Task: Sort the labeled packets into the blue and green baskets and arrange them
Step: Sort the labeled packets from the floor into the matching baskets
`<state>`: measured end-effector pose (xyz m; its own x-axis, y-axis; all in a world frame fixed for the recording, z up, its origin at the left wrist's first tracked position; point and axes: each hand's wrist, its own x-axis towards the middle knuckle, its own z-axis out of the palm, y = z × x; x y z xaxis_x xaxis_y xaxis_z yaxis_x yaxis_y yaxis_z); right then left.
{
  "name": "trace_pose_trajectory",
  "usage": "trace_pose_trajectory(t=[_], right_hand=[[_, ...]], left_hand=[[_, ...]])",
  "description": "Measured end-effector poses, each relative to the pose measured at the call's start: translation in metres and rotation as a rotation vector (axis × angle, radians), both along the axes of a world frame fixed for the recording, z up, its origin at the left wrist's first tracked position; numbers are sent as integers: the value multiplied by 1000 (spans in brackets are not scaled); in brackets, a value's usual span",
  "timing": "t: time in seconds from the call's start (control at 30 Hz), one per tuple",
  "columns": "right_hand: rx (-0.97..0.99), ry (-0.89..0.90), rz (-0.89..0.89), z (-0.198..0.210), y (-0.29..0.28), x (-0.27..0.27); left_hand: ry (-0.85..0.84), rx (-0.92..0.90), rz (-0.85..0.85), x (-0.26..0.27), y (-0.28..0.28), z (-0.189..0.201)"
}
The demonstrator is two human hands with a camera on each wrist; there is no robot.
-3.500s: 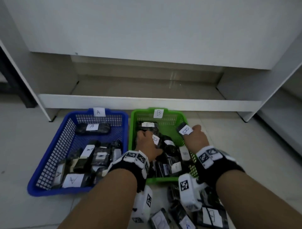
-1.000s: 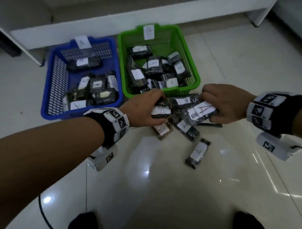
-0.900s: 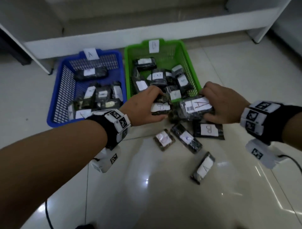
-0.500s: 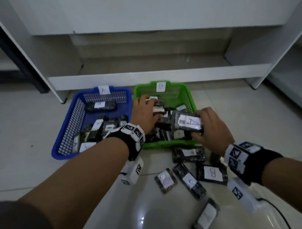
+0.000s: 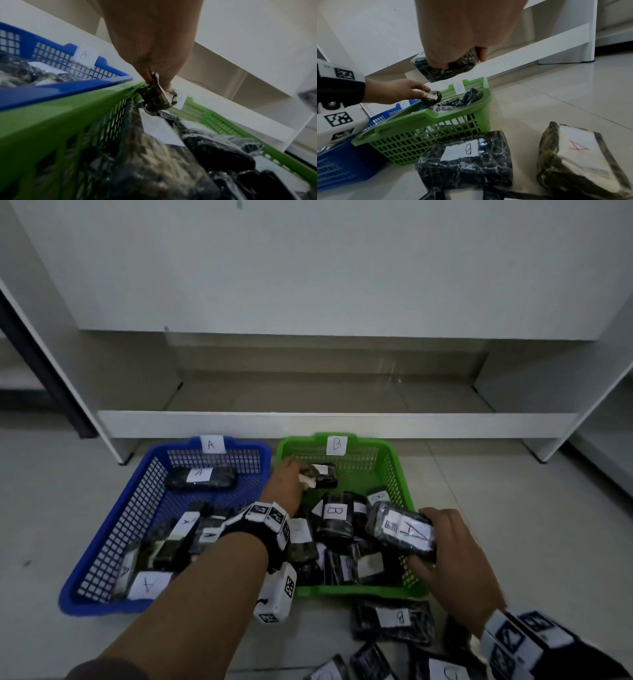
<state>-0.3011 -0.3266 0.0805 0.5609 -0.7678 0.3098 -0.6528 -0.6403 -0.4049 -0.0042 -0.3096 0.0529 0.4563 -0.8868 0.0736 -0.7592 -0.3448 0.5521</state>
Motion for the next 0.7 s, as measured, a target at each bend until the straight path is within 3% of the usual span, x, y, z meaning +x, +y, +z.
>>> trace_pose_trajectory(t=[0.1, 0.23, 0.33, 0.4, 0.57, 0.7], right_hand=[[18, -23, -42, -2, -6, 9], [47, -62, -84, -4, -11, 23], [60, -65, -91, -4, -12, 35], [66, -85, -101, -4, -13, 42], [26, -162, -110, 1, -15, 65], [-9, -219, -176, 8, -17, 103]], left_hand=[[-49, 77, -144, -3, -5, -3], [-30, 59, -178, -12, -13, -2], [-282, 406, -167, -18, -14, -1], [-401, 514, -131, -22, -12, 5], [-306, 553, -216, -9, 2, 19], [-279, 474, -215, 29, 30, 43]])
